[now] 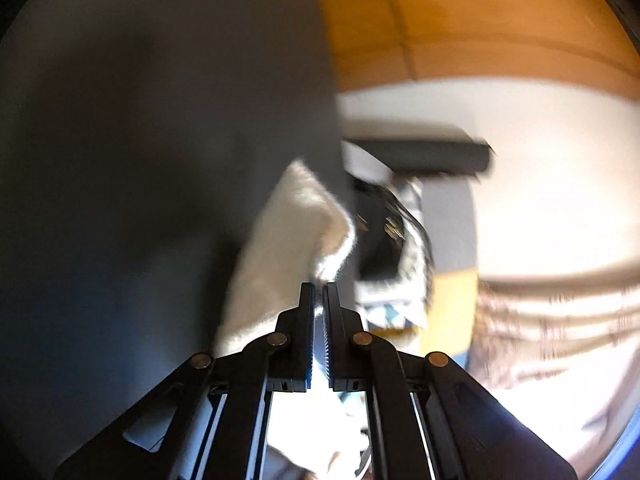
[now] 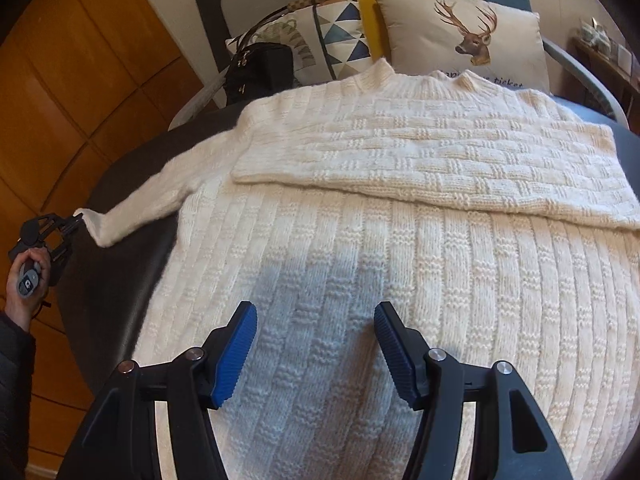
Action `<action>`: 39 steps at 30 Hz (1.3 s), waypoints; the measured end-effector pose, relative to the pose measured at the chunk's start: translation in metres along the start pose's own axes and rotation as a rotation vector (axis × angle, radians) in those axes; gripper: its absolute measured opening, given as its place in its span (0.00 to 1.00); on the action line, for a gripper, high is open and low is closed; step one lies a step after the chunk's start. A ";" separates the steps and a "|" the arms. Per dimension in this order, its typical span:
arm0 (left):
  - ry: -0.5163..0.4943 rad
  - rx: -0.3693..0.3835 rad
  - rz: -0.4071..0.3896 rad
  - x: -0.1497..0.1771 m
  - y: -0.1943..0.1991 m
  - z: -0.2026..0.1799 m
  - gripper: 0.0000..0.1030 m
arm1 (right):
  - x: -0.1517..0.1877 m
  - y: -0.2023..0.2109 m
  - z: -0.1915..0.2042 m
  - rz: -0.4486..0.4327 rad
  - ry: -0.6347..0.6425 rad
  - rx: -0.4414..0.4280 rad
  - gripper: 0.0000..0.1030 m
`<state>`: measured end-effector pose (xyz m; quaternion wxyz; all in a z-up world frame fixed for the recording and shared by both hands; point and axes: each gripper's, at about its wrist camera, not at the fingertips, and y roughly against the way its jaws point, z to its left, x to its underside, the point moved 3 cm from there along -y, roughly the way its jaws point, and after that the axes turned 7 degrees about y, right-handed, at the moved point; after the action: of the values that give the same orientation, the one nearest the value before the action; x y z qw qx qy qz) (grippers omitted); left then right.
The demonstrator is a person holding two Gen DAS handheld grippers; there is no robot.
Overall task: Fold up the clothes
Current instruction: 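Grasp the cuff of the unfolded white sleeve with the left gripper, then carry the sleeve across the body with the left gripper while the right gripper pinches the shoulder seam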
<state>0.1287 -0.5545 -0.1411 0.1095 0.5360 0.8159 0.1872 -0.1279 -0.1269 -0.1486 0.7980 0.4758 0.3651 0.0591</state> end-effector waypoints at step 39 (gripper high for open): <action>-0.598 -0.133 0.738 0.389 -0.111 -0.041 0.24 | -0.072 -0.007 -0.101 -0.190 -0.591 -0.494 0.60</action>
<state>-0.1358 -0.2461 -0.1419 0.2997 0.8120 0.4901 0.1031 -0.2467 -0.0900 -0.1451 0.9610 0.2303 0.1371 -0.0683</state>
